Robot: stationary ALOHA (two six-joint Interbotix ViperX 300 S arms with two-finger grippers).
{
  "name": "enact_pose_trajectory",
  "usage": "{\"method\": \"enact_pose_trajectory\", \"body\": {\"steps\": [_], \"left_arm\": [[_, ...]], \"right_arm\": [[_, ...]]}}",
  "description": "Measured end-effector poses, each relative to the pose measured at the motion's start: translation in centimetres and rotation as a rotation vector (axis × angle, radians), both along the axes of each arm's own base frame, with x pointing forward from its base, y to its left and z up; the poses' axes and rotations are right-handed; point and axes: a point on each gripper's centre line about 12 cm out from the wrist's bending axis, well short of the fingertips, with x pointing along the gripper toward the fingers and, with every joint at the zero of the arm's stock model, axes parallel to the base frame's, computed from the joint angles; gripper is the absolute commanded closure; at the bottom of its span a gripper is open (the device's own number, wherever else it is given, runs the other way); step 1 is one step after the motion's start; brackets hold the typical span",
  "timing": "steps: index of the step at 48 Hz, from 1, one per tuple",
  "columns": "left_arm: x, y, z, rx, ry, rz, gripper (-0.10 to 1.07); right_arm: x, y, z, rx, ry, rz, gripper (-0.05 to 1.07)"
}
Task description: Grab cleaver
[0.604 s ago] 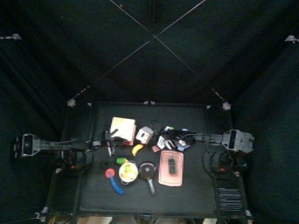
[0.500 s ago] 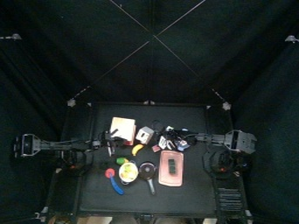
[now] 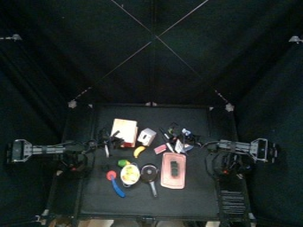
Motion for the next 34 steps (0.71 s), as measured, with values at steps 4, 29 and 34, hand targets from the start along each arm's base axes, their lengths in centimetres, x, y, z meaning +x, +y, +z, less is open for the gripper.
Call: {"method": "enact_pose_trajectory", "body": {"steps": [4, 29, 34], "left_arm": [[-0.6, 0.5, -0.1, -0.003, 0.08, 0.009, 0.12], [-3.1, 4.5, -1.4, 0.113, 0.29, 0.137, 0.04], [-3.5, 4.4, -2.0, 0.105, 0.306, 0.141, 0.04]], "right_arm": [[-0.3, 0.1, -0.3, -0.016, -0.005, 0.004, 0.59], [-1.2, 0.3, -1.7, -0.032, 0.034, 0.02, 0.59], [-1.2, 0.3, -1.7, -0.033, 0.032, 0.02, 0.59]]}}
